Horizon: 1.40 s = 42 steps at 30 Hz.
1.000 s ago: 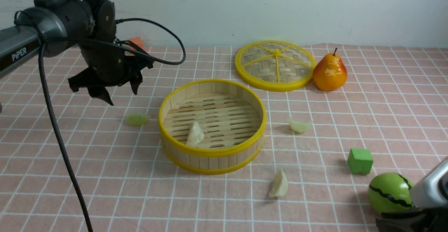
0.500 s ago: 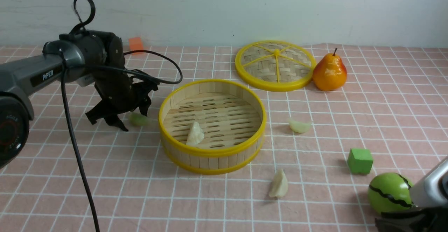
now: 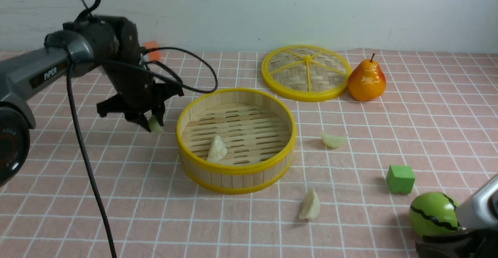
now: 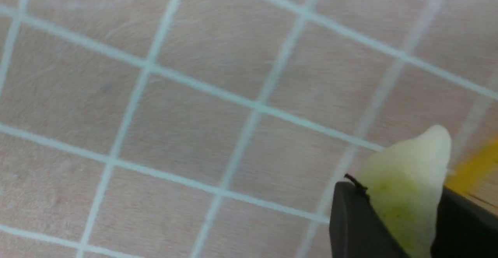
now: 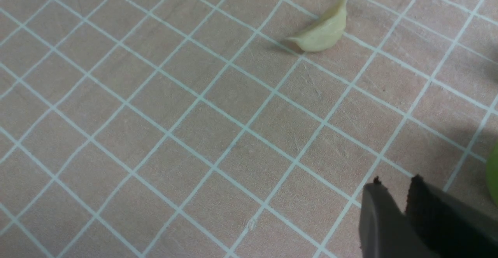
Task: Put the dumplings into the steamer on the table with the pink tablecloth.
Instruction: 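Place the dumpling into the bamboo steamer basket with the left gripper, then reach for and grasp a dumpling lying on the table beside the steamer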
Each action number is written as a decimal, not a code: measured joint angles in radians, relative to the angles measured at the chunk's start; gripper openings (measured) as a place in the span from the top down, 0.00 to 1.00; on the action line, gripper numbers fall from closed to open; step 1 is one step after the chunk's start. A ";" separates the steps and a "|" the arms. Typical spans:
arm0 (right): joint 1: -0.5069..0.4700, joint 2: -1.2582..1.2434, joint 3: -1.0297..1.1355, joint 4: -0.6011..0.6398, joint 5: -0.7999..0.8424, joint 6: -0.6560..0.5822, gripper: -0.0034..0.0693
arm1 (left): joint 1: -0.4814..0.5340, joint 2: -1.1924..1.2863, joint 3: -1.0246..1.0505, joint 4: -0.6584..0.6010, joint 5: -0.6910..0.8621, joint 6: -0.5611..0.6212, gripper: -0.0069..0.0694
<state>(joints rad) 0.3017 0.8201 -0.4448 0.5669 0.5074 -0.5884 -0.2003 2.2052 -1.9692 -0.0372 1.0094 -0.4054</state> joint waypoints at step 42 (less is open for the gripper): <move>-0.011 1.110 -0.967 -0.195 0.146 0.017 0.21 | -0.274 -0.899 0.461 0.188 0.211 0.225 0.93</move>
<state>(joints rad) 0.2903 1.9300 -1.4120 0.3723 0.6534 -0.5717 -0.4738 1.3063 -1.5084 0.1511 1.2204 -0.1806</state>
